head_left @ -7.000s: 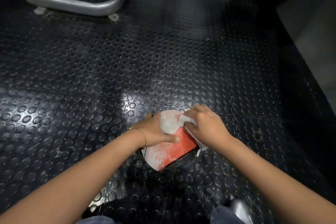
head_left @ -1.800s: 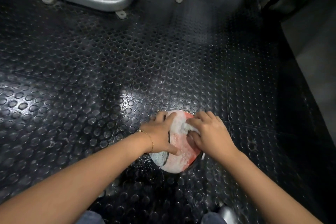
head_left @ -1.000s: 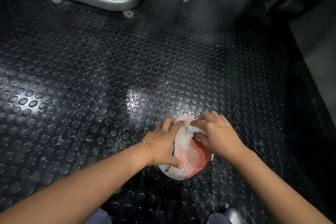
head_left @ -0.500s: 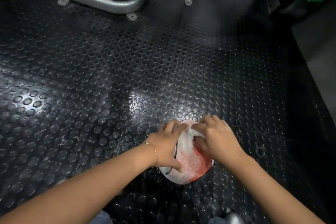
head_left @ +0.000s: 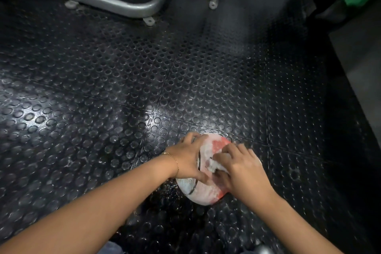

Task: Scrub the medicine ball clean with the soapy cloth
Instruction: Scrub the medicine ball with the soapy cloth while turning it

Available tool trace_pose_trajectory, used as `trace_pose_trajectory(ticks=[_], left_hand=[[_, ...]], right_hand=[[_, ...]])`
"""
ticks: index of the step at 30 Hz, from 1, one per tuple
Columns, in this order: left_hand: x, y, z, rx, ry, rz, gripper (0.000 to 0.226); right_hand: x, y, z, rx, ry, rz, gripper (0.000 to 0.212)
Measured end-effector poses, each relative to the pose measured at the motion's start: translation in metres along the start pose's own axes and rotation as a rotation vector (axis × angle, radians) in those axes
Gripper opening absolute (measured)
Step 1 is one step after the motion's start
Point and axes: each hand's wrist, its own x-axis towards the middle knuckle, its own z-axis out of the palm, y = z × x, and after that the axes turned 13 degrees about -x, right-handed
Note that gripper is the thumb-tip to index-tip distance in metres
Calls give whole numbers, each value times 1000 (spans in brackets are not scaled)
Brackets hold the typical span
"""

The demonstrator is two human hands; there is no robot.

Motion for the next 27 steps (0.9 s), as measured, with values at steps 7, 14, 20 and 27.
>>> trace_pose_trajectory(ticks=[7, 14, 20, 27], left_hand=[[5, 6, 1, 0, 4, -34, 121], [4, 6, -1, 2, -10, -26, 119], [4, 3, -2, -4, -36, -47, 123], [8, 1, -11, -22, -106, 11, 116]], right_hand=[[28, 11, 1, -53, 12, 57, 32], [8, 6, -3, 2, -41, -20, 37], [34, 11, -4, -20, -139, 10, 30], [17, 20, 1, 92, -165, 46, 33]])
